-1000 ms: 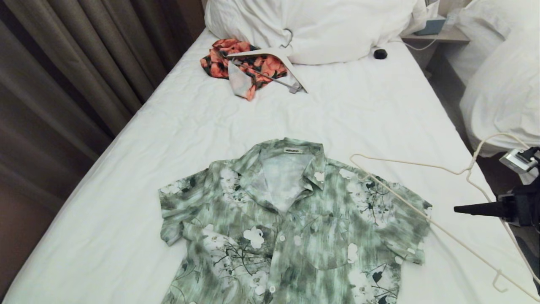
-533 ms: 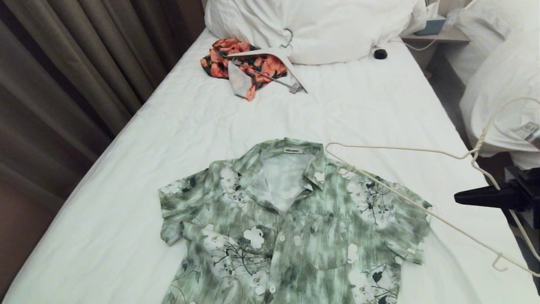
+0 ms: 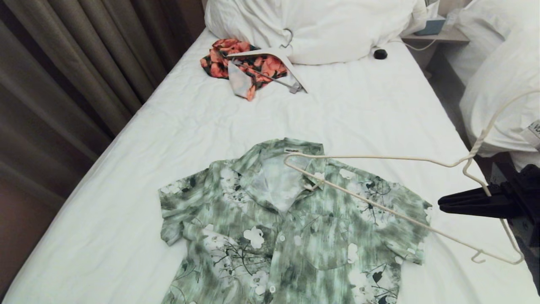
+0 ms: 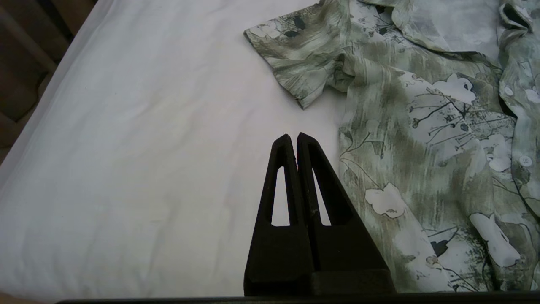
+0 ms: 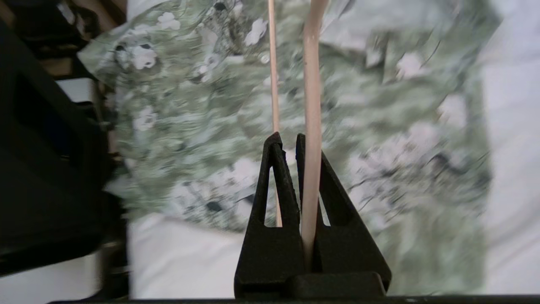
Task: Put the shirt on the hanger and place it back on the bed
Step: Lift the shirt and hanger
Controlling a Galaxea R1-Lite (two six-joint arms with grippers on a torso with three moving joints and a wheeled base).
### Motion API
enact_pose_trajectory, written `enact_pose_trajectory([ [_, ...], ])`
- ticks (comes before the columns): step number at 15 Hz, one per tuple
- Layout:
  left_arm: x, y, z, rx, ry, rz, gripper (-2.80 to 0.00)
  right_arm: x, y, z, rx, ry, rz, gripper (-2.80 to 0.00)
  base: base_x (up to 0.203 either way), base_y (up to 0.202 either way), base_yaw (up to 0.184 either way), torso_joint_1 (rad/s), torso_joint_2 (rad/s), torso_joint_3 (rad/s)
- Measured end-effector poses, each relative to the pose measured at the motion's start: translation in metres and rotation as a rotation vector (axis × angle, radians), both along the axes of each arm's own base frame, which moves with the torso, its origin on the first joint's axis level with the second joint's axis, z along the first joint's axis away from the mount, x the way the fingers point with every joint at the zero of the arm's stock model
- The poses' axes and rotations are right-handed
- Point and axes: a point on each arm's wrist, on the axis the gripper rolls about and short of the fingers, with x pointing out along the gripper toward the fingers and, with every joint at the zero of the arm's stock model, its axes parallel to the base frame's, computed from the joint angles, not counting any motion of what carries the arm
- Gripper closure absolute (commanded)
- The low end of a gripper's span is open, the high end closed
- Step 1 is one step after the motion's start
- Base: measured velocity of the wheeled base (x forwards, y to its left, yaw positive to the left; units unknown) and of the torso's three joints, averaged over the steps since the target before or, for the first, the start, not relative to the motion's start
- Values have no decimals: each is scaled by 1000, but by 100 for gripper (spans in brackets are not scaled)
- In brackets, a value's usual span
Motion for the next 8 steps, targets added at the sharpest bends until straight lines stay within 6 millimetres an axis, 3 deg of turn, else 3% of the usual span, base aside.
enact_pose_trajectory([
  [4,0,0,0,46,-1,-17,0,0,5,4,-6,-56,21,0,0,0,0,0,0,0],
  [8,3,-2,10,171,-8,-93,0,0,-3,7,-7,-65,-18,0,0,0,0,0,0,0],
])
